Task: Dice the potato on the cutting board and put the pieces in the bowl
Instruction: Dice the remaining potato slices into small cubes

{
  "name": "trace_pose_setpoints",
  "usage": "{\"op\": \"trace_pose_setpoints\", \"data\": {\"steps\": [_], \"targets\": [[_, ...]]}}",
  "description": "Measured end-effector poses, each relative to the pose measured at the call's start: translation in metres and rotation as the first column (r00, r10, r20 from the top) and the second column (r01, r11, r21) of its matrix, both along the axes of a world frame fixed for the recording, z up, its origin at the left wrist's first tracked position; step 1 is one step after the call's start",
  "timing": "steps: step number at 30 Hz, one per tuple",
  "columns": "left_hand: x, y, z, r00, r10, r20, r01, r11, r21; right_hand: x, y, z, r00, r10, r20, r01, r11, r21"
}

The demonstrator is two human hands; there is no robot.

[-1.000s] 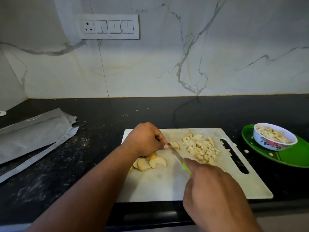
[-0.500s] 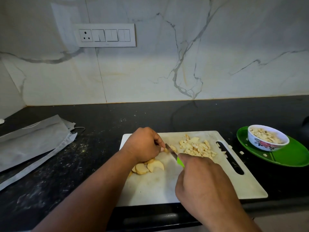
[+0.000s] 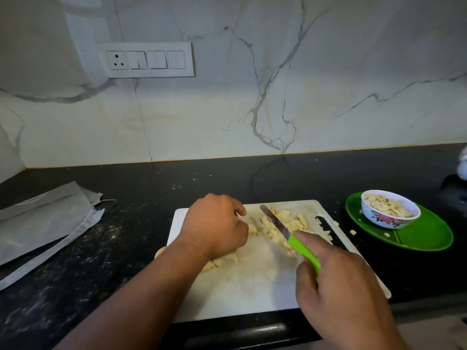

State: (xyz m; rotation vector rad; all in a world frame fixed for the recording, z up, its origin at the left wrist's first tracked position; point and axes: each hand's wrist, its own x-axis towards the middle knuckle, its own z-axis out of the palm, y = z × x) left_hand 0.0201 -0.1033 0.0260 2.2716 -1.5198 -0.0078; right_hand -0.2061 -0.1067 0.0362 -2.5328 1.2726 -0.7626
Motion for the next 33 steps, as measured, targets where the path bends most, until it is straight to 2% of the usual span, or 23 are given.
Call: {"op": "trace_pose_setpoints", "data": {"steps": [3, 6, 12, 16, 18, 20, 22, 24, 29, 33], "targets": [[-0.022, -0.008, 0.001, 0.988, 0.033, 0.154, -0.037, 0.999, 0.023, 0.003, -0.019, -0.017, 0.988, -0.048, 0.144, 0.045, 0.999, 0.024], [-0.025, -0.017, -0.002, 0.975, 0.010, 0.220, -0.025, 0.997, 0.066, 0.009, -0.024, -0.031, 0.963, -0.032, 0.269, 0.023, 0.999, 0.038], [-0.026, -0.022, -0.013, 0.972, -0.116, 0.206, 0.096, 0.990, 0.104, 0.005, -0.029, -0.045, 0.949, 0.023, 0.315, -0.036, 0.999, 0.034], [-0.011, -0.018, -0.011, 0.963, -0.255, 0.091, 0.248, 0.965, 0.079, 0.004, -0.028, -0.046, 0.948, 0.024, 0.319, -0.035, 0.999, 0.029], [0.001, -0.014, -0.010, 0.939, -0.344, -0.022, 0.345, 0.936, 0.074, 0.004, -0.028, -0.047, 0.947, 0.018, 0.322, -0.031, 0.999, 0.035], [0.012, -0.008, -0.010, 0.902, -0.391, -0.185, 0.398, 0.917, 0.004, 0.003, -0.028, -0.047, 0.951, 0.015, 0.309, -0.026, 0.999, 0.030], [0.022, -0.003, -0.009, 0.872, -0.386, -0.301, 0.377, 0.922, -0.090, 0.004, -0.028, -0.047, 0.963, 0.020, 0.270, -0.029, 0.999, 0.028], [0.030, 0.002, -0.005, 0.913, -0.322, -0.252, 0.303, 0.947, -0.109, 0.004, -0.027, -0.048, 0.976, 0.030, 0.216, -0.034, 0.999, 0.015], [0.020, 0.003, 0.002, 0.989, -0.121, -0.082, 0.131, 0.984, 0.125, 0.003, -0.029, -0.046, 0.991, 0.059, 0.117, -0.060, 0.998, 0.012], [0.008, -0.004, -0.002, 0.993, -0.119, -0.015, 0.120, 0.983, 0.137, 0.002, -0.026, -0.043, 0.993, 0.088, 0.078, -0.088, 0.996, -0.011]]}}
